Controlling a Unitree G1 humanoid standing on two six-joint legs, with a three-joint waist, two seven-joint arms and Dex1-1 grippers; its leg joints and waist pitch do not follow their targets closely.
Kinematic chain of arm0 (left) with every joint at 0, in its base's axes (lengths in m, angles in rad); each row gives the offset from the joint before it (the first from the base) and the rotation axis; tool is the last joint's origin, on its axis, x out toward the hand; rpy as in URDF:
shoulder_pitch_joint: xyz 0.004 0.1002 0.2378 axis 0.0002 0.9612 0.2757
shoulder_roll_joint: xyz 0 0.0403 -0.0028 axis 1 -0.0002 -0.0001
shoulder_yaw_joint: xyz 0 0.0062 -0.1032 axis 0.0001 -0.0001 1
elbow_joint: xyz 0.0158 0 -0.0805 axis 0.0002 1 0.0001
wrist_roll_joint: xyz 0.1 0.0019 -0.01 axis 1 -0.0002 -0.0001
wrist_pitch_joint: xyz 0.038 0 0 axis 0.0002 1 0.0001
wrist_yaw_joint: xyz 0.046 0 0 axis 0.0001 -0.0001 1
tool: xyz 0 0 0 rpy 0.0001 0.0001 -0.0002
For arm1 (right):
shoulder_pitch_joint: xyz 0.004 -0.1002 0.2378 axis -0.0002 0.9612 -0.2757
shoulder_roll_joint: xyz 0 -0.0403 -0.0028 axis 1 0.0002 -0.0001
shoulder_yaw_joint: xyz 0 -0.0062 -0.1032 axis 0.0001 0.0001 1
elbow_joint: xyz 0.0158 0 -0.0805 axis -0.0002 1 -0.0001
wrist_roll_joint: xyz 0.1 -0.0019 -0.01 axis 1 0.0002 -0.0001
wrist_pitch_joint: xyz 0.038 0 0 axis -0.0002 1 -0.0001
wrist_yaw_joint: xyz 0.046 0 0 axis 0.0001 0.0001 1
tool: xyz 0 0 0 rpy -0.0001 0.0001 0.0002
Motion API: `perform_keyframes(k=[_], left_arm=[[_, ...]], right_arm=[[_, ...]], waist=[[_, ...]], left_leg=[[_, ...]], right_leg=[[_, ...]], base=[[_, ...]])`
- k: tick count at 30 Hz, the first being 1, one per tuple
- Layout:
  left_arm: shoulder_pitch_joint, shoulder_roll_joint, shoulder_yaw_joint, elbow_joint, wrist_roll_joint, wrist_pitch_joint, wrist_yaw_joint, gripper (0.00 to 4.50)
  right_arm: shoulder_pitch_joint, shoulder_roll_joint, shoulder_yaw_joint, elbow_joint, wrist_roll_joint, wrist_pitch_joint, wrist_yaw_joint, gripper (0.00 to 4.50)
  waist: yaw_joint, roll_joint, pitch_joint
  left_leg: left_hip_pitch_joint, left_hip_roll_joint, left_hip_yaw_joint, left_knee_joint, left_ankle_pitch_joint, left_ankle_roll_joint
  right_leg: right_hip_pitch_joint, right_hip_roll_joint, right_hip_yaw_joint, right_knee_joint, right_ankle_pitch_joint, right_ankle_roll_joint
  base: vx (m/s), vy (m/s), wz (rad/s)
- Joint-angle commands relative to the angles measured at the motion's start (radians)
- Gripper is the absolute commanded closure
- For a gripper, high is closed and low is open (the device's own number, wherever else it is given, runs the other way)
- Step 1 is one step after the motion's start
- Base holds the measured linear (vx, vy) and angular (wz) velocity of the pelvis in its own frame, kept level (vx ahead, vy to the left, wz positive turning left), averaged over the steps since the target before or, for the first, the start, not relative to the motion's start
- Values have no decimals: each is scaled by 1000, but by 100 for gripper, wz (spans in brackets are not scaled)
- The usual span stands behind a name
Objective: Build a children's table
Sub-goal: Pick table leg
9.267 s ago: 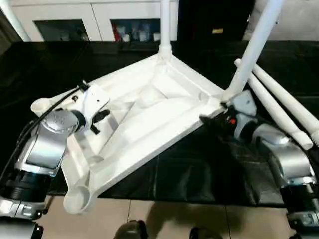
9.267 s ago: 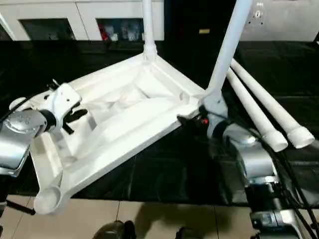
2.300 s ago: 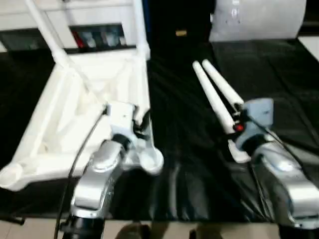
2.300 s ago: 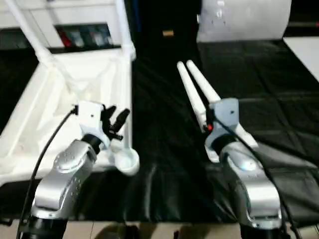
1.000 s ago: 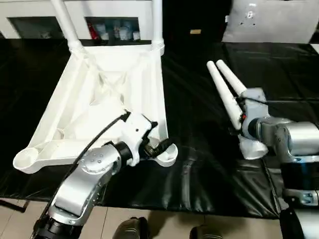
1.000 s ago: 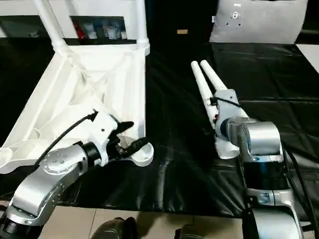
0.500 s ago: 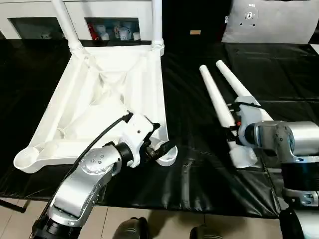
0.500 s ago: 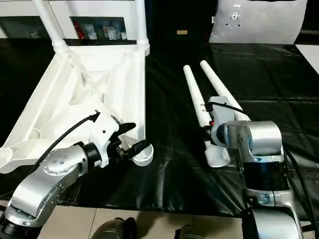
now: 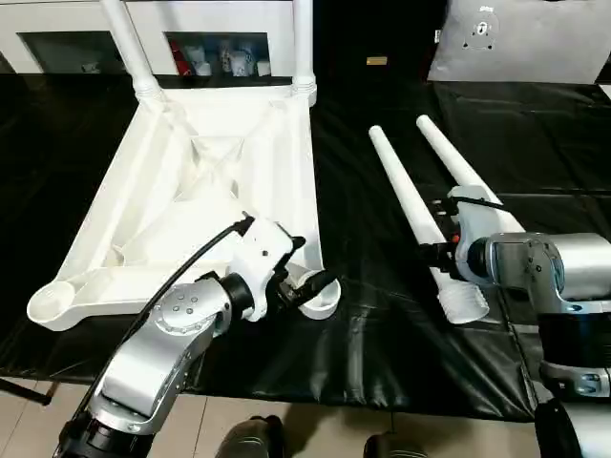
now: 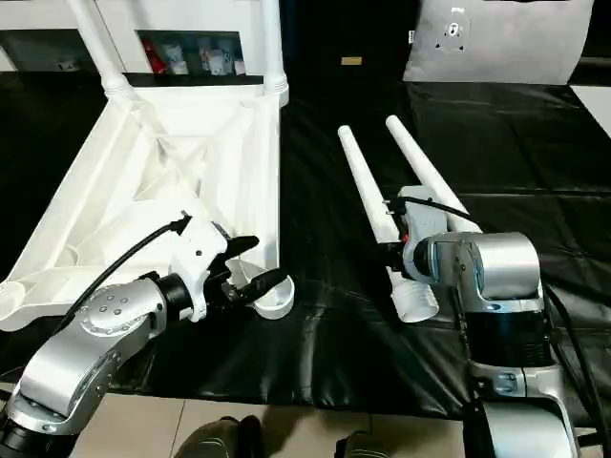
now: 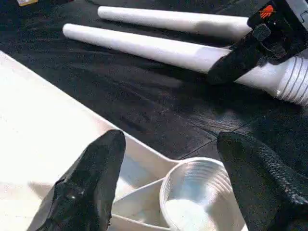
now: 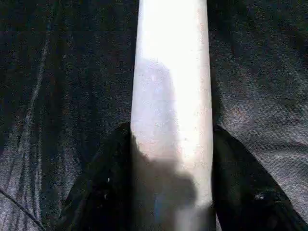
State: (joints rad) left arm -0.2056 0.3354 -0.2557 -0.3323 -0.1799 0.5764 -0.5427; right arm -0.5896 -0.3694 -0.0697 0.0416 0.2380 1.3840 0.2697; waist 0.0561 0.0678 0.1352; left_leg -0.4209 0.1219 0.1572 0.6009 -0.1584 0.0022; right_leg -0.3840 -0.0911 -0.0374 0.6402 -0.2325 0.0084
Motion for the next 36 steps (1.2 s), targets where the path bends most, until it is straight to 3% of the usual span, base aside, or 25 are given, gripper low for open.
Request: perform_keyframes(k=[1, 7, 13, 16, 19, 22, 26, 30, 34, 35, 36], left_arm=[[3, 10, -12, -16, 10, 2, -7, 101], [2, 11, -11, -12, 14, -1, -2, 101], [1, 11, -8, -12, 14, -3, 2, 101], [-5, 5, 3, -8, 11, -6, 11, 101], [-13, -11, 18, 0, 13, -24, 31, 101], [-27, -34, 37, 9, 2, -28, 49, 101], [-45, -60, 66, 21, -22, -9, 68, 101], [-114, -135, 149, 75, -62, -43, 135, 84], [-157, -189, 205, 92, -126, -36, 155, 63], [-172, -206, 221, 95, -150, -30, 156, 46], [-188, -224, 237, 99, -172, -26, 160, 46]], right_arm=[[12, 6, 0, -18, 13, 1, 6, 261], [17, 5, 4, -22, 14, -19, 14, 264], [19, 29, -29, -33, 21, -40, 4, 264], [23, 59, -77, -48, 40, -91, 2, 264], [37, 96, -132, -75, 88, -244, 42, 264], [52, 122, -170, -96, 116, -340, 65, 264], [58, 152, -217, -109, 147, -366, 77, 264], [54, 201, -304, -131, 273, -377, 141, 264], [64, 218, -336, -137, 351, -425, 200, 264], [68, 217, -339, -141, 366, -433, 217, 264], [72, 216, -342, -147, 380, -437, 232, 264]], waist=[[2, -18, -74], [2, -18, -73], [2, -16, -73], [2, -18, -73], [3, -17, -77], [2, -16, -78], [3, -18, -81], [5, -18, -84], [9, -19, -89], [12, -25, -93], [14, -23, -93]], left_leg=[[36, 86, -32, -83, -214, -31], [35, 86, -33, -84, -220, -37], [35, 87, -33, -86, -224, -39], [34, 87, -31, -86, -225, -34], [34, 89, -30, -85, -210, -22], [33, 90, -28, -84, -188, -3], [31, 87, -27, -80, -146, 30], [32, 86, -26, -77, -151, 46], [29, 87, -26, -73, -123, 59], [29, 87, -25, -70, -106, 71], [27, 86, -24, -67, -88, 82]], right_leg=[[28, -64, 45, -82, -129, -231], [28, -66, 46, -84, -138, -226], [26, -65, 46, -84, -138, -224], [26, -67, 47, -85, -136, -221], [27, -68, 45, -84, -104, -226], [28, -67, 44, -81, -67, -236], [32, -65, 41, -77, -27, -259], [33, -66, 41, -80, -48, -267], [37, -69, 38, -76, -4, -277], [39, -70, 37, -74, 13, -283], [39, -70, 36, -72, 27, -290]], base=[[0, 0, 0], [0, 0, 0], [0, 0, 0], [0, 0, 0], [0, 0, 0], [0, 0, 0], [0, 0, 0], [0, 0, 0], [0, 0, 0], [0, 0, 0], [0, 0, 0]])
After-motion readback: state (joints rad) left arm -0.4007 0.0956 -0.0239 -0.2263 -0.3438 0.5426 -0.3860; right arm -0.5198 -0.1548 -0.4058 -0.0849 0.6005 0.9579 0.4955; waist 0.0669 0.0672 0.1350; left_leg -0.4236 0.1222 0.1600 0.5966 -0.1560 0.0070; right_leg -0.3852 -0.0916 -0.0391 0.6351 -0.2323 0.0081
